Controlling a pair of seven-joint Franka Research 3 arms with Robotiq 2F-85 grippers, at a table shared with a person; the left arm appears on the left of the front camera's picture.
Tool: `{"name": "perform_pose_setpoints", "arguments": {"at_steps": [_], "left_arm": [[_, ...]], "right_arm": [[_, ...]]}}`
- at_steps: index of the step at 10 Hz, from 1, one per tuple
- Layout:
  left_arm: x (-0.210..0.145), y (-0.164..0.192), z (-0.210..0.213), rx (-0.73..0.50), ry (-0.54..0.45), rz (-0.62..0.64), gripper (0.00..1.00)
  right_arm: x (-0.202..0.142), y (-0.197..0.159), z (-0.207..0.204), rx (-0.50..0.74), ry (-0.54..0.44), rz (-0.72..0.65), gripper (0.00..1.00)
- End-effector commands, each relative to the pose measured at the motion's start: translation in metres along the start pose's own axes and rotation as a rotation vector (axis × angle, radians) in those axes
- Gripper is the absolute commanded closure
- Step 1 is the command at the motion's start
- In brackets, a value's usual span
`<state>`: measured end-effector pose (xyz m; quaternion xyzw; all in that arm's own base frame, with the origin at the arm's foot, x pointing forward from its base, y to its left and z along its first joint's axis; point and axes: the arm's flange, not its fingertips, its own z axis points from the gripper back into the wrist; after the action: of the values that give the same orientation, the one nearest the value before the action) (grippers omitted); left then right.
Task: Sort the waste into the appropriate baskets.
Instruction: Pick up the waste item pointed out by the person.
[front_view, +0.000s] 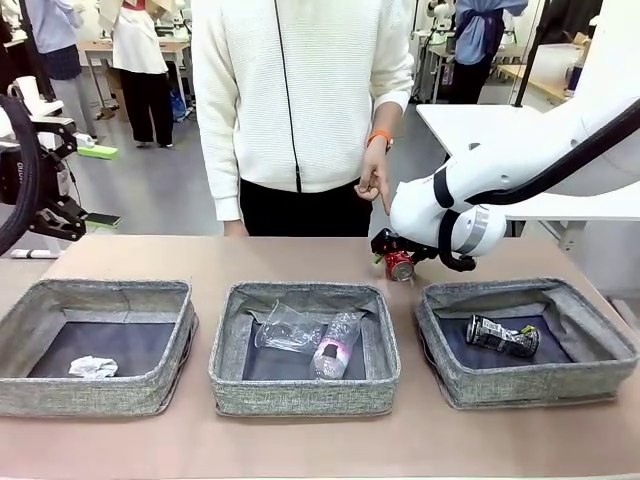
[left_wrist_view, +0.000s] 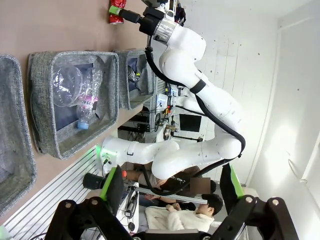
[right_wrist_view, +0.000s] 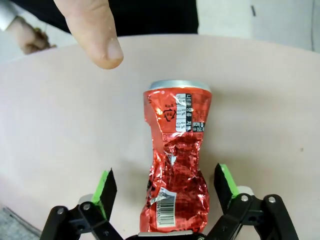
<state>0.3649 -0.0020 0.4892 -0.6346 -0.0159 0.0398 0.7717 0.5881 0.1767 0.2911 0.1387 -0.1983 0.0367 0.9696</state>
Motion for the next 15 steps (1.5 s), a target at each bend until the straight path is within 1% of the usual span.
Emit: {"name": "perform_pose_setpoints", "arguments": {"at_steps": [1, 2, 3, 4, 5, 6, 11, 12, 15], "left_arm": [[0.000, -0.002, 0.000, -0.026, -0.002, -0.020, 0.00], [0.000, -0.002, 0.000, -0.026, -0.002, -0.020, 0.00], [0.000, -0.002, 0.000, -0.026, -0.002, -0.020, 0.00], [0.000, -0.002, 0.000, -0.026, -0.002, -0.020, 0.00], [0.000, -0.002, 0.000, -0.026, -0.002, -0.020, 0.00], [0.000, -0.002, 0.000, -0.026, -0.002, -0.020, 0.00], [0.000, -0.002, 0.000, -0.026, -0.002, -0.020, 0.00], [0.000, -0.002, 0.000, -0.026, -0.002, -0.020, 0.00], [0.000, -0.002, 0.000, -0.026, -0.002, -0.020, 0.00]], "right_arm": [[0.000, 0.002, 0.006, -0.001, 0.003, -0.011, 0.00], [-0.001, 0.003, 0.005, -0.015, 0.002, -0.007, 0.56], [-0.001, 0.004, 0.006, -0.022, -0.003, -0.010, 0.56], [-0.001, 0.005, 0.007, -0.023, -0.007, -0.010, 1.00], [-0.001, 0.004, 0.008, -0.024, -0.012, -0.015, 0.57], [-0.001, 0.001, 0.008, -0.026, -0.004, -0.026, 1.00], [-0.003, -0.005, 0.011, -0.040, 0.028, -0.058, 1.00], [-0.003, -0.008, 0.016, -0.054, 0.023, -0.078, 1.00], [-0.009, -0.025, 0.041, -0.025, 0.019, -0.151, 1.00]]}}
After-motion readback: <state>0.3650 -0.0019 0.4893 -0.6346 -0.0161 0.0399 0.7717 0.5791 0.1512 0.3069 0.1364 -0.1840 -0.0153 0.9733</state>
